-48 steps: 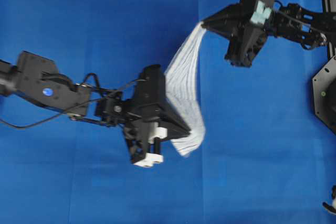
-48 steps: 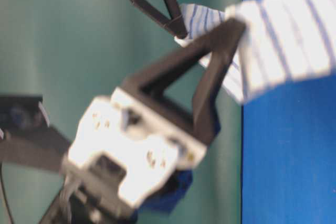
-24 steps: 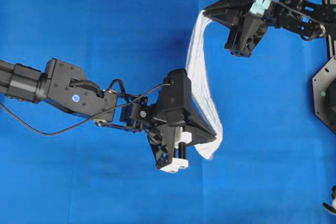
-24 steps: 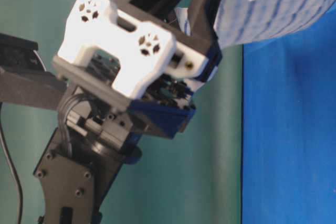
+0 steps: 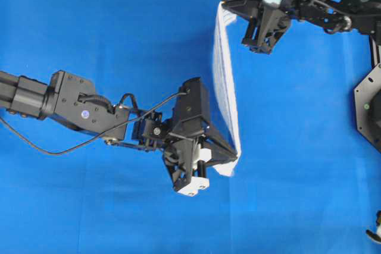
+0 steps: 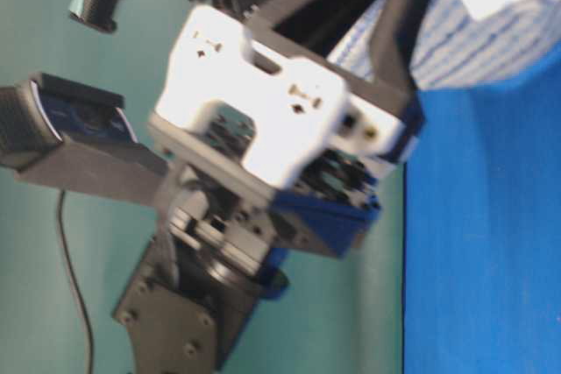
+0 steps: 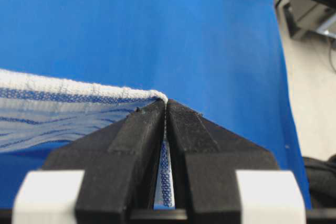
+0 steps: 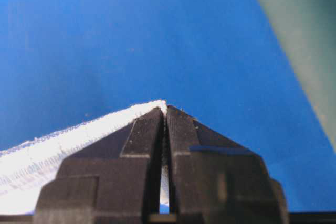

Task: Fold the blue towel.
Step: 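Lift the strip and rotate it vertical, left gripper low, right high, then lay the strip down vertically and open both grippers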

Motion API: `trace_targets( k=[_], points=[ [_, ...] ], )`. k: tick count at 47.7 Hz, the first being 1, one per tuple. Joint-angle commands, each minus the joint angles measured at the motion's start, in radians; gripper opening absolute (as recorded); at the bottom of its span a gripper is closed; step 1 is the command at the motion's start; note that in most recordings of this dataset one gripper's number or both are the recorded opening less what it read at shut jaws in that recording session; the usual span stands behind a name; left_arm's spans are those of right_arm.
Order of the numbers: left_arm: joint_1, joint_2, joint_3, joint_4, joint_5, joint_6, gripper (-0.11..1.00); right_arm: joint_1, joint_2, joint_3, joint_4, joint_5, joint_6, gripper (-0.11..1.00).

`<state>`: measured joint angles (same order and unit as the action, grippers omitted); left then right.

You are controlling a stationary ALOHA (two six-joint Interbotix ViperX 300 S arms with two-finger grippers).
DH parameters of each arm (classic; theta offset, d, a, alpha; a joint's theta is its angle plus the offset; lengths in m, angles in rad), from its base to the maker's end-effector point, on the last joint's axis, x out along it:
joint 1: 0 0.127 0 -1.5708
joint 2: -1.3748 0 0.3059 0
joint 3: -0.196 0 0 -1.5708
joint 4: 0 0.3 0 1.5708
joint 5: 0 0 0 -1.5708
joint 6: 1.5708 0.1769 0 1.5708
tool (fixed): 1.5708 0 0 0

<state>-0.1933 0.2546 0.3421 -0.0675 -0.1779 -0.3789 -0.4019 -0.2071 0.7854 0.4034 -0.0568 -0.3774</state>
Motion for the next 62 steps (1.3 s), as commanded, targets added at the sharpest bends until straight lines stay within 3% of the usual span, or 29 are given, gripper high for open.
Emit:
trace_targets(
  k=[1,15,28,41,51,57,62],
  points=[
    [-0.018,-0.041,-0.002,-0.014,-0.02,0.0,0.03,-0.003,0.014,-0.034,-0.002,-0.003,0.002,0.03],
    [-0.035,-0.06,0.044,-0.091,-0.032,0.0,0.03,-0.003,0.084,-0.063,0.0,0.008,0.008,0.03],
    [-0.043,-0.092,0.123,-0.207,-0.064,0.0,0.03,-0.003,0.16,-0.121,0.0,0.035,0.008,0.03],
    [-0.067,-0.124,0.202,-0.262,-0.126,0.0,0.03,0.003,0.227,-0.179,0.0,0.049,0.006,0.03],
    [-0.087,-0.132,0.227,-0.27,-0.126,0.0,0.03,0.011,0.259,-0.219,0.0,0.061,0.003,0.03],
    [-0.101,-0.137,0.239,-0.27,-0.126,0.0,0.13,0.014,0.281,-0.241,0.0,0.069,0.002,0.03],
    [-0.109,-0.147,0.264,-0.282,-0.126,0.0,0.35,0.017,0.299,-0.262,0.0,0.067,0.002,0.03]
  ],
)
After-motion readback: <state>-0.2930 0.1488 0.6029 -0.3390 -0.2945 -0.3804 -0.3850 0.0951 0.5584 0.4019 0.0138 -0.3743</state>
